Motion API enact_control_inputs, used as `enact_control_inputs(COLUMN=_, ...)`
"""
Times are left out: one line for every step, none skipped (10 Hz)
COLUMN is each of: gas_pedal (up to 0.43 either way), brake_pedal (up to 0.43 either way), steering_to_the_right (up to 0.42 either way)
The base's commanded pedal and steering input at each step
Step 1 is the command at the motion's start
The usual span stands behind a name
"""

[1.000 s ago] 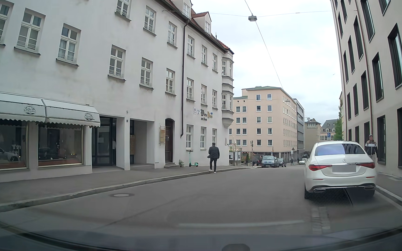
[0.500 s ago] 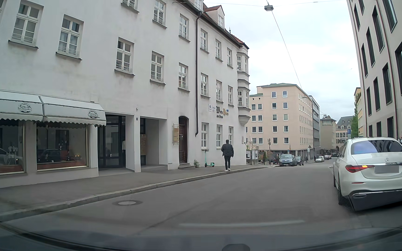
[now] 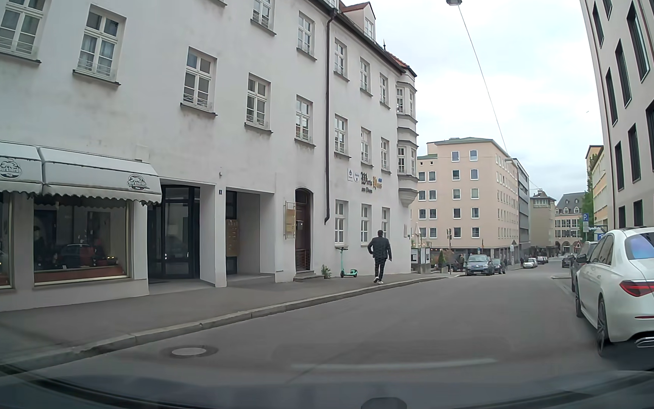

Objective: Follow the waypoints while adhering to traffic rules and regulations

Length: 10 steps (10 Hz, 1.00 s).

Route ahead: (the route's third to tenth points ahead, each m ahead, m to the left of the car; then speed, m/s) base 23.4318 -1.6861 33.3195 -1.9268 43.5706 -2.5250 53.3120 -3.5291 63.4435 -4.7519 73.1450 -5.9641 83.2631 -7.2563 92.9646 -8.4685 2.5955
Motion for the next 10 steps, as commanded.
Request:
enact_control_inputs(gas_pedal=0.047, brake_pedal=0.000, steering_to_the_right=0.001)
enact_control_inputs(gas_pedal=0.047, brake_pedal=0.000, steering_to_the_right=0.009)
enact_control_inputs(gas_pedal=0.047, brake_pedal=0.000, steering_to_the_right=0.014)
enact_control_inputs(gas_pedal=0.047, brake_pedal=0.000, steering_to_the_right=0.024)
enact_control_inputs(gas_pedal=0.047, brake_pedal=0.000, steering_to_the_right=0.049)
enact_control_inputs(gas_pedal=0.047, brake_pedal=0.000, steering_to_the_right=0.080)
enact_control_inputs(gas_pedal=0.059, brake_pedal=0.000, steering_to_the_right=0.106)
enact_control_inputs(gas_pedal=0.067, brake_pedal=0.000, steering_to_the_right=0.134)
enact_control_inputs(gas_pedal=0.098, brake_pedal=0.000, steering_to_the_right=0.162)
enact_control_inputs(gas_pedal=0.098, brake_pedal=0.000, steering_to_the_right=0.178)
